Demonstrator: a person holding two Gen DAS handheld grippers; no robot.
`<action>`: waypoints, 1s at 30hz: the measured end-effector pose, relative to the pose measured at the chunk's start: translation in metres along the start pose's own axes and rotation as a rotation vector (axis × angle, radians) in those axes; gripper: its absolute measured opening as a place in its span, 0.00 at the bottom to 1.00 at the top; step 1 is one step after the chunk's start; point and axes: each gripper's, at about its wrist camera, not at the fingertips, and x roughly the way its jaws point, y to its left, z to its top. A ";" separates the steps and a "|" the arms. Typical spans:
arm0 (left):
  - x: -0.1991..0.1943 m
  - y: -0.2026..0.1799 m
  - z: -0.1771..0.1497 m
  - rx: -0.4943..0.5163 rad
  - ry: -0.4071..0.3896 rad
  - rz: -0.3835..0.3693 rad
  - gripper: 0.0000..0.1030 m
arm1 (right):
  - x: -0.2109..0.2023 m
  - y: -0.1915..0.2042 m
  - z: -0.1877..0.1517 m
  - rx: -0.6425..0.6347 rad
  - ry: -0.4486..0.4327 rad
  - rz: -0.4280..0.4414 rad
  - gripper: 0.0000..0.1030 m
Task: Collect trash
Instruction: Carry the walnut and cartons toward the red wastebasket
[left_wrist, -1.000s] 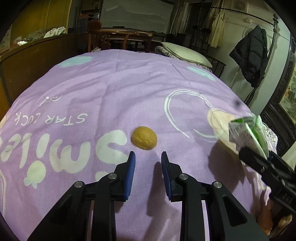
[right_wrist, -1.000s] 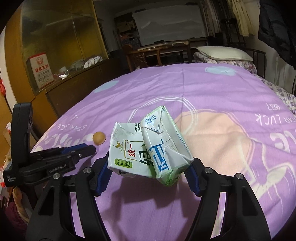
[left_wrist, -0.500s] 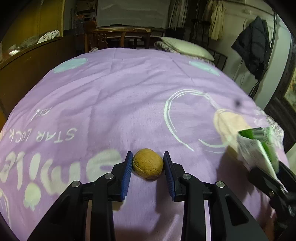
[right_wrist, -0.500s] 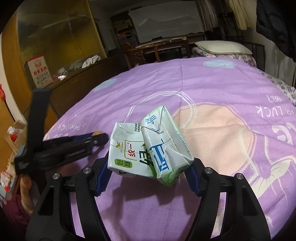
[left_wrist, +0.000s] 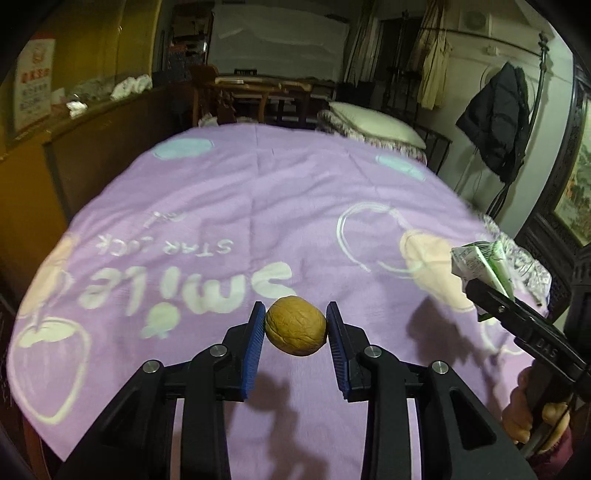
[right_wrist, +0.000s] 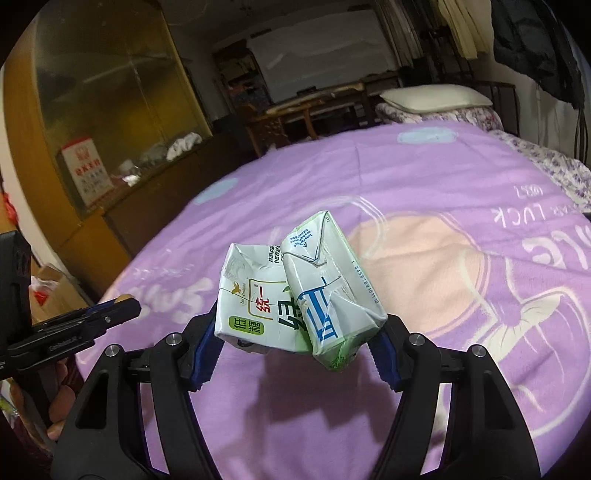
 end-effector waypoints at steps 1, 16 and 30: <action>-0.015 -0.001 0.000 0.003 -0.022 0.003 0.32 | -0.005 0.004 0.001 -0.003 -0.010 0.015 0.65; -0.190 0.028 -0.039 -0.034 -0.206 0.086 0.33 | -0.098 0.099 -0.010 -0.126 -0.106 0.275 0.65; -0.206 0.176 -0.171 -0.341 0.024 0.267 0.43 | -0.093 0.173 -0.055 -0.272 0.059 0.411 0.65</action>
